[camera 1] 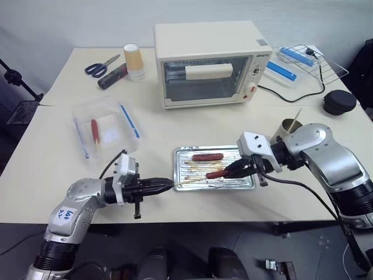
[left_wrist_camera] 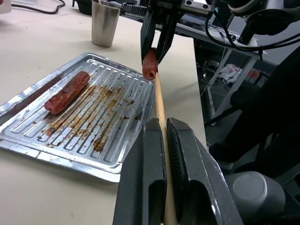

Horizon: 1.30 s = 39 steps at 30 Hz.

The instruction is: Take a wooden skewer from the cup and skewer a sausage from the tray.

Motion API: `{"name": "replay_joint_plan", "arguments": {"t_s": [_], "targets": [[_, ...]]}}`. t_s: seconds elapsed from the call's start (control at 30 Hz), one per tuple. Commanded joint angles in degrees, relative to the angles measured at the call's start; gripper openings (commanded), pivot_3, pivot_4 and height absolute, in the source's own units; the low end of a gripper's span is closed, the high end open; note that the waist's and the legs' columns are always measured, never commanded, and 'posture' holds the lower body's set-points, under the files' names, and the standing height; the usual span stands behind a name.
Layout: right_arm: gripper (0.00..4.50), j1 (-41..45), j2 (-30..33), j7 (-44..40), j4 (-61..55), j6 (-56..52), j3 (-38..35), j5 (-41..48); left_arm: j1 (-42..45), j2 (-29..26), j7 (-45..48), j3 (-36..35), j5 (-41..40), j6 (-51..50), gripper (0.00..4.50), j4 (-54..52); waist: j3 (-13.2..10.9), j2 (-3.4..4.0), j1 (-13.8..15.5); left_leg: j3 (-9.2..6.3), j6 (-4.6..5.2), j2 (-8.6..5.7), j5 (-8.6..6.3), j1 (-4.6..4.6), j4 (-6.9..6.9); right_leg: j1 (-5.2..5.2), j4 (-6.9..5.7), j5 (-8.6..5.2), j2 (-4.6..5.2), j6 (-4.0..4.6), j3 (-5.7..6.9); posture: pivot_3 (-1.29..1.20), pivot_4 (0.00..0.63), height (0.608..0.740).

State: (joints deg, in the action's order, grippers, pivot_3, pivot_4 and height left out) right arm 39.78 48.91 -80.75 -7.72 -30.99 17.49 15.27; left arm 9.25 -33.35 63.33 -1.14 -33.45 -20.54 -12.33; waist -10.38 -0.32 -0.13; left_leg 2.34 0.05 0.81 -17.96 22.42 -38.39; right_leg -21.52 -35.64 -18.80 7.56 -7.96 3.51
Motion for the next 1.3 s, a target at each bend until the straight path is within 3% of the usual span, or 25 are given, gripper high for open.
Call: {"name": "replay_joint_plan", "arguments": {"t_s": [0.03,0.4,1.3], "targets": [[0.17,-0.01,0.67,-0.06,-1.69,0.29,-1.87,0.78,0.49,0.38,-0.07,0.22,0.26,1.00,0.00,-0.50,0.00,0.00,0.00,0.00,0.00,0.00,0.00,0.00,0.00,0.00,0.00,0.00,0.00,0.00,0.00,0.00,0.150,0.740],[0.17,0.35,0.94,-0.14,-0.80,0.59,-2.10,0.48,-0.86,-1.48,0.65,-1.13,0.23,1.08,0.00,0.08,0.00,0.00,-0.01,0.00,0.00,0.01,0.00,0.00,0.01,0.00,0.00,0.00,0.00,0.00,0.00,0.00,0.150,0.740],[0.17,0.42,0.67,0.10,-0.78,0.12,-1.84,0.40,0.11,-0.17,0.53,-0.47,-0.42,1.30,0.00,0.85,0.00,0.00,0.00,0.00,0.00,0.00,0.00,0.00,-0.01,0.00,-0.01,0.00,0.00,0.00,0.00,0.00,0.150,0.740]]}}
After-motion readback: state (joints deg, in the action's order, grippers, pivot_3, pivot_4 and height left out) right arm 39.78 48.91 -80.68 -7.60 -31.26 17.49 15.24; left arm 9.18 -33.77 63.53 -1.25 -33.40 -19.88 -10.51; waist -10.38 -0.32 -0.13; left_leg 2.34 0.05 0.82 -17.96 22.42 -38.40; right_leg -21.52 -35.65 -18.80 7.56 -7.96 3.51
